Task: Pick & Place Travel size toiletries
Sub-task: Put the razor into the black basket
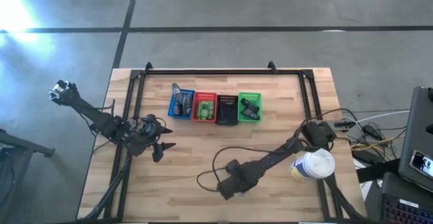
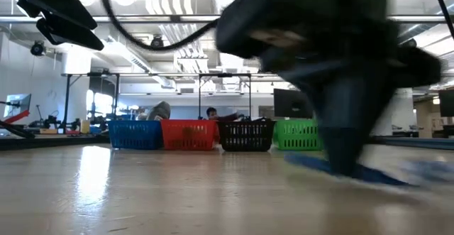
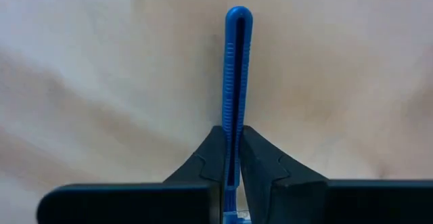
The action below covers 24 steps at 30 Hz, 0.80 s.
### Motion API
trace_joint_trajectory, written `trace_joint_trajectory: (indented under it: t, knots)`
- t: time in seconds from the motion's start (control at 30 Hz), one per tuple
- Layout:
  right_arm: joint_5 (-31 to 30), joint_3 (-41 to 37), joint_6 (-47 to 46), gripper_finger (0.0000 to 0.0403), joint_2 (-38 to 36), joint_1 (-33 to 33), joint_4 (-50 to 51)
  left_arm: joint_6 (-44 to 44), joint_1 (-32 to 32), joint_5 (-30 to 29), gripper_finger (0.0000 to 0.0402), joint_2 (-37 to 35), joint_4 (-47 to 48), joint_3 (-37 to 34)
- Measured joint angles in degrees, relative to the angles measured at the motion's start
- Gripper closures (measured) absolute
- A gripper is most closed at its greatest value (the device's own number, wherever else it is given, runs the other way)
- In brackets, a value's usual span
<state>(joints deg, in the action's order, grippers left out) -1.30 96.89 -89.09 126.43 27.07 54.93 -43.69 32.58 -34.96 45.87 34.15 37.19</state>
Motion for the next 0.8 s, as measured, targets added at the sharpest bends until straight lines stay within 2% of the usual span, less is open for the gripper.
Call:
trace_joint_trajectory:
  t: [0.13, 0.33, 0.43, 0.57, 0.67, 0.8]
  knots:
    - [-7.94, -0.27, -0.66, 0.0383, -6.78, -4.66, 0.42, 0.27, 0.0, -0.01, 0.0115, -0.02, 0.04, 0.0]
    - [-12.4, -2.52, 9.42, 0.0383, -13.7, -17.53, -0.38, 0.26, 0.0, -0.02, 0.0115, -0.02, 0.32, 0.0]
    - [-12.31, -3.42, 16.7, 0.0383, -15.97, -25.93, -3.48, 0.25, 0.0, -0.02, 0.0115, -0.07, 0.33, 0.0]
    - [-8.95, -3.89, 22.91, 0.0383, -14.79, -34.87, -5.51, 0.25, 0.0, -0.02, 0.0115, -0.07, 0.3, 0.0]
    - [-5.8, -3.91, 25.08, 0.0383, -13.56, -38.6, -6.86, 0.22, -0.01, -0.02, 0.0115, -0.07, 0.32, 0.0]
    - [-3.41, -3.8, 27.17, 0.0377, -10.94, -40.21, -6.5, 0.24, -0.02, -0.02, 0.0115, -0.22, 0.35, 0.0]
